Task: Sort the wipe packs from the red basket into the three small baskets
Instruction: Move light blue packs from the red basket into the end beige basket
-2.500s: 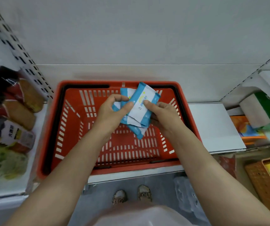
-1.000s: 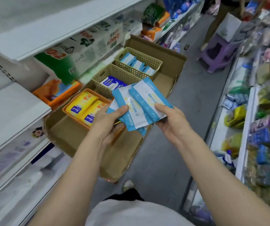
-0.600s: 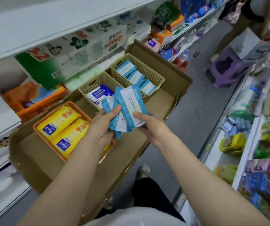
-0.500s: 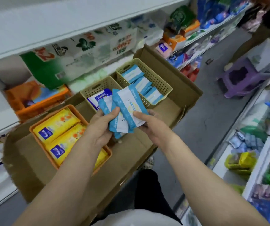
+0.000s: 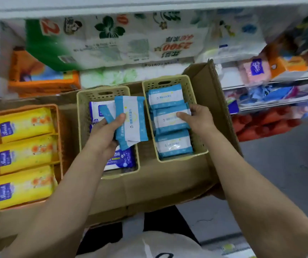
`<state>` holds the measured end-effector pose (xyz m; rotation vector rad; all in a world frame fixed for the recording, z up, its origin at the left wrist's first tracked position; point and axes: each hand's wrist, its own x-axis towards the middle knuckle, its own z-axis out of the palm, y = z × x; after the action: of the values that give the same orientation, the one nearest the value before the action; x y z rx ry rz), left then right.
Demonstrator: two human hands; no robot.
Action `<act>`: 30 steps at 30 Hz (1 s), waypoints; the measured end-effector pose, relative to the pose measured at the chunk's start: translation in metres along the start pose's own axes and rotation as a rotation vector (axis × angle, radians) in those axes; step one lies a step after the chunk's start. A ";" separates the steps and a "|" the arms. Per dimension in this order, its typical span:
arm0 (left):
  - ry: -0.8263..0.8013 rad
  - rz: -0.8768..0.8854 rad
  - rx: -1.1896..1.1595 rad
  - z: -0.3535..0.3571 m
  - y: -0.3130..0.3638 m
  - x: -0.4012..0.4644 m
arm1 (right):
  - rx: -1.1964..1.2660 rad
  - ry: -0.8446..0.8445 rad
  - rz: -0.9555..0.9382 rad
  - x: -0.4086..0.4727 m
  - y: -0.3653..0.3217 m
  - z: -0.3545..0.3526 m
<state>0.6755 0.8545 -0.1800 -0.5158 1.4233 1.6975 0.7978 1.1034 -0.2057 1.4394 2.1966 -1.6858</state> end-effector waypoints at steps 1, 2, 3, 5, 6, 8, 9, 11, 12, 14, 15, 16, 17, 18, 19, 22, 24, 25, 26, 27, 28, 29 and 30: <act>0.019 0.003 -0.010 0.001 0.001 0.000 | -0.114 -0.048 -0.022 0.008 0.002 0.001; 0.036 0.006 -0.022 0.000 0.001 -0.001 | -0.205 -0.084 -0.051 0.014 0.003 0.004; 0.049 0.010 -0.037 0.000 0.002 -0.001 | -0.281 -0.104 -0.088 0.020 0.003 0.008; 0.065 0.018 -0.061 0.000 0.002 -0.001 | -0.410 -0.097 -0.152 0.027 0.003 0.017; 0.067 0.020 -0.066 0.000 0.001 -0.002 | -0.457 -0.069 -0.169 0.029 0.004 0.021; 0.063 0.019 -0.064 0.000 -0.002 -0.001 | -0.515 0.003 -0.164 0.031 0.007 0.027; 0.059 0.016 -0.060 0.001 -0.003 -0.001 | -0.525 0.036 -0.152 0.031 0.008 0.028; 0.037 0.007 -0.050 0.001 -0.004 0.000 | -0.516 0.085 -0.141 0.028 0.011 0.030; 0.020 0.001 -0.046 0.001 -0.004 0.000 | -0.517 0.111 -0.140 0.025 0.012 0.031; -0.016 -0.012 -0.038 0.000 -0.004 0.001 | -0.532 0.177 -0.125 0.021 0.014 0.033; -0.033 -0.021 -0.033 0.000 -0.004 0.002 | -0.555 0.206 -0.108 0.018 0.015 0.035; -0.048 -0.032 -0.023 0.001 -0.004 0.004 | -0.594 0.225 -0.089 0.017 0.015 0.037; -0.064 -0.042 -0.005 0.002 -0.003 0.006 | -0.648 0.234 -0.068 0.015 0.014 0.040; -0.082 -0.050 0.018 0.003 -0.003 0.008 | -0.714 0.244 -0.051 0.014 0.013 0.043; -0.100 -0.054 0.039 0.005 -0.002 0.010 | -0.783 0.261 -0.042 0.011 0.010 0.046; -0.145 -0.060 0.069 0.009 -0.003 0.015 | -0.864 0.388 -0.201 0.000 0.000 0.050; -0.167 -0.058 0.076 0.013 -0.006 0.016 | -0.636 0.405 -0.267 -0.010 -0.015 0.052; -0.176 -0.054 0.081 0.016 -0.008 0.016 | -0.422 0.325 -0.185 -0.015 -0.026 0.053; -0.185 -0.051 0.088 0.019 -0.010 0.015 | -0.175 0.183 -0.047 -0.021 -0.037 0.053; -0.195 -0.047 0.095 0.023 -0.012 0.014 | 0.047 0.015 0.101 -0.027 -0.044 0.054; -0.200 -0.041 0.104 0.027 -0.013 0.013 | 0.194 -0.132 0.197 -0.031 -0.046 0.054; -0.199 -0.034 0.111 0.030 -0.015 0.012 | 0.272 -0.226 0.230 -0.032 -0.044 0.054; -0.194 -0.029 0.112 0.033 -0.016 0.011 | 0.316 -0.258 0.237 -0.032 -0.041 0.053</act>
<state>0.6884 0.8894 -0.1890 -0.2996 1.3539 1.5885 0.7635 1.0428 -0.1804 1.3773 1.6175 -2.0594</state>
